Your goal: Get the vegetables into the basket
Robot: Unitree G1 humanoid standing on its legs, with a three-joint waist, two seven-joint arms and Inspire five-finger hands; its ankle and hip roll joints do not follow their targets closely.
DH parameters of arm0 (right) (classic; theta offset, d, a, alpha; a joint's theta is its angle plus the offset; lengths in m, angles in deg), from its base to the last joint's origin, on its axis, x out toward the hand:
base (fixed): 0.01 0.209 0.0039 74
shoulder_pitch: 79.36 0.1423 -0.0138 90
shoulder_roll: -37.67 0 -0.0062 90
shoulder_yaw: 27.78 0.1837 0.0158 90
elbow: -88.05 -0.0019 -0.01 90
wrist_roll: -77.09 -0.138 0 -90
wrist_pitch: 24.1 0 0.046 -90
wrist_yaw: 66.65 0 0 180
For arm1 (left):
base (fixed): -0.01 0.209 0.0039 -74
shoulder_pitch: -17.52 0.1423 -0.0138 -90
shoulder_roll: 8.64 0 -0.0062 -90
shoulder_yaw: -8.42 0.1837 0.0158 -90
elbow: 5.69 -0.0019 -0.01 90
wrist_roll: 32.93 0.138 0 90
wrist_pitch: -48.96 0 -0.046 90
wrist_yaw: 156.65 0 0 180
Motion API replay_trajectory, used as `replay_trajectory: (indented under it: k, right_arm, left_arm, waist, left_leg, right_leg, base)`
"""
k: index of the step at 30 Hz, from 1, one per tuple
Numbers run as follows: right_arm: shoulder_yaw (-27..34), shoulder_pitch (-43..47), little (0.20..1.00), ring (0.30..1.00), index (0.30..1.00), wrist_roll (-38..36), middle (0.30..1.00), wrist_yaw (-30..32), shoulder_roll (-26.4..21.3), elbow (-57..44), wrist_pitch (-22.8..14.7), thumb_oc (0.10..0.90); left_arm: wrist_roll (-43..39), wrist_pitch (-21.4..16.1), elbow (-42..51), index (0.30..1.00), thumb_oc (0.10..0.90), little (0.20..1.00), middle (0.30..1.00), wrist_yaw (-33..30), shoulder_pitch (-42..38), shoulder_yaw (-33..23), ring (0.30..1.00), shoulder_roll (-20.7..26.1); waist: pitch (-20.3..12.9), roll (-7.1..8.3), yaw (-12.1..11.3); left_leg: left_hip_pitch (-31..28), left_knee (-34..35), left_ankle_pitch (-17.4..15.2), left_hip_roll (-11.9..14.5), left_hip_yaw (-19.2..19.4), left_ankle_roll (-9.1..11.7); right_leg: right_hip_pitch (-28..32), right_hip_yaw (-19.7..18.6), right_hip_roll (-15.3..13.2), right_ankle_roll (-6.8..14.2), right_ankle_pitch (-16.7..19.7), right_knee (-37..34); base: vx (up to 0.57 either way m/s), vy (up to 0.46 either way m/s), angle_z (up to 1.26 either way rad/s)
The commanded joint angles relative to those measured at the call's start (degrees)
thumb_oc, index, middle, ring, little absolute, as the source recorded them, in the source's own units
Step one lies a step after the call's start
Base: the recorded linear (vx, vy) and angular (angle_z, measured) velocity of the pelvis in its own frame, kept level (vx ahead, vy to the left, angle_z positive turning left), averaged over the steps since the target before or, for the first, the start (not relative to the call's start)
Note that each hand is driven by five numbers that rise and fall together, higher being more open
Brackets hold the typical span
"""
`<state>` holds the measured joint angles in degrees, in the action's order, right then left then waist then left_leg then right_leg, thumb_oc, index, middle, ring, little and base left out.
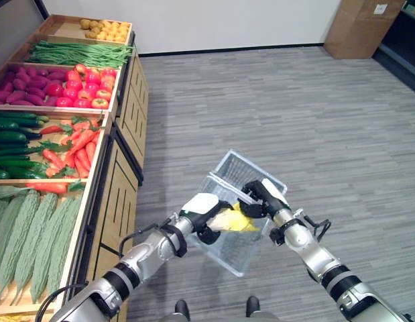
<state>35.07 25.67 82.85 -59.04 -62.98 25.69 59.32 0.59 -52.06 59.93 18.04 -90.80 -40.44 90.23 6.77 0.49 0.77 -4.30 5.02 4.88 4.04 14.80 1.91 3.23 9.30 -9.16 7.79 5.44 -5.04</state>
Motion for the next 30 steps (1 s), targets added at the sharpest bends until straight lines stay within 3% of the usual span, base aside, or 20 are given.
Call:
replay_trajectory:
  k: [1,8,12,16,18,20,23,26,30]
  right_arm:
    - [3.06,8.16,0.3,0.3,0.3,-3.65,0.3,3.81,2.14,-6.38,-6.34,0.4]
    - [4.5,6.47,0.3,0.3,0.3,-3.22,0.3,4.1,1.44,-5.35,-5.94,0.4]
    - [6.58,4.26,0.3,0.3,0.3,-2.69,0.3,4.25,0.54,-3.72,-5.66,0.4]
    - [8.69,1.9,0.3,0.3,0.3,-1.59,0.3,3.92,-0.79,-3.2,-5.33,0.4]
    - [10.65,0.26,0.3,0.3,0.3,-1.42,0.3,3.66,-1.85,-1.72,-5.53,0.4]
    - [10.64,0.19,0.3,0.3,0.3,-1.41,0.3,3.64,-1.76,-1.73,-5.56,0.4]
    - [14.41,-4.19,0.3,0.3,0.3,-0.07,0.3,2.8,-4.26,0.74,-5.65,0.4]
    - [15.79,-5.74,0.3,0.3,0.3,0.76,0.3,2.82,-4.86,3.28,-5.43,0.4]
    - [17.23,-7.69,0.3,0.3,0.3,1.71,0.3,3.22,-5.43,9.22,-5.51,0.4]
  left_arm:
    - [2.66,-1.59,-2.53,1.0,0.9,1.0,1.0,-5.46,-6.61,0.22,1.0,-2.33]
    - [3.16,-1.86,-1.8,1.0,0.9,1.0,1.0,-5.18,-5.21,-0.86,1.0,-1.0]
    - [0.18,-3.52,3.78,1.0,0.9,1.0,1.0,-3.72,-3.31,-2.74,1.0,1.95]
    - [-7.52,-5.88,9.96,1.0,0.9,1.0,1.0,-0.24,0.45,-5.86,1.0,4.7]
    - [-14.31,-8.44,14.92,1.0,0.9,1.0,1.0,3.95,3.17,-7.03,1.0,8.59]
    - [-14.64,-8.35,15.31,1.0,0.9,1.0,1.0,4.29,3.36,-7.18,1.0,8.89]
    - [-26.11,-8.47,18.97,1.0,0.9,1.0,1.0,9.2,11.08,-11.14,1.0,13.76]
    - [-29.66,-7.88,17.57,1.0,0.9,1.0,1.0,10.39,14.64,-12.58,1.0,14.3]
    - [-27.42,-7.73,12.27,1.0,0.9,1.0,1.0,11.27,17.78,-12.93,1.0,15.09]
  waist:
    - [-4.71,2.5,-1.41]
    - [-4.85,2.6,-1.53]
    - [-4.89,2.56,-1.76]
    - [-4.8,2.53,-1.9]
    - [-4.73,2.28,-1.9]
    - [-4.77,2.36,-1.87]
    - [-4.51,1.92,-2.04]
    - [-4.35,1.84,-2.17]
    - [-4.26,1.54,-2.15]
  left_leg:
    - [-0.44,-0.02,-3.82,2.43,-3.69,3.44]
    - [-0.3,-0.02,-3.81,2.43,-3.85,3.42]
    - [-0.27,-0.02,-3.82,2.38,-4.03,3.44]
    - [-0.28,-0.02,-3.73,2.39,-4.41,3.48]
    - [-0.36,-0.02,-3.7,2.38,-4.45,3.54]
    - [-0.38,-0.02,-3.7,2.39,-4.45,3.55]
    - [-0.61,-0.02,-3.64,2.46,-4.63,3.66]
    - [-0.7,-0.02,-3.57,2.53,-4.84,3.7]
    - [-0.75,-0.02,-3.44,2.59,-5.07,3.82]
  right_leg:
    - [-0.02,1.17,-4.08,3.75,0.97,0.04]
    - [0.04,1.35,-4.14,3.74,0.98,0.04]
    - [0.22,1.6,-4.14,3.77,0.96,0.04]
    - [0.42,1.83,-4.12,3.68,0.95,0.04]
    - [0.51,1.96,-4.06,3.71,0.96,0.04]
    - [0.53,1.97,-4.05,3.7,0.95,0.04]
    - [0.74,2.05,-3.77,3.62,0.83,0.04]
    - [0.9,2.14,-3.64,3.57,0.7,0.04]
    - [1.03,2.23,-3.36,3.48,0.42,0.04]
  base:
    - [0.0,0.0,0.0]
    - [0.0,0.0,0.0]
    - [0.0,0.0,0.0]
    - [0.0,0.0,0.0]
    - [0.0,0.0,0.0]
    - [0.0,0.0,0.0]
    - [0.0,0.0,0.0]
    - [0.0,0.0,0.0]
    - [0.0,0.0,0.0]
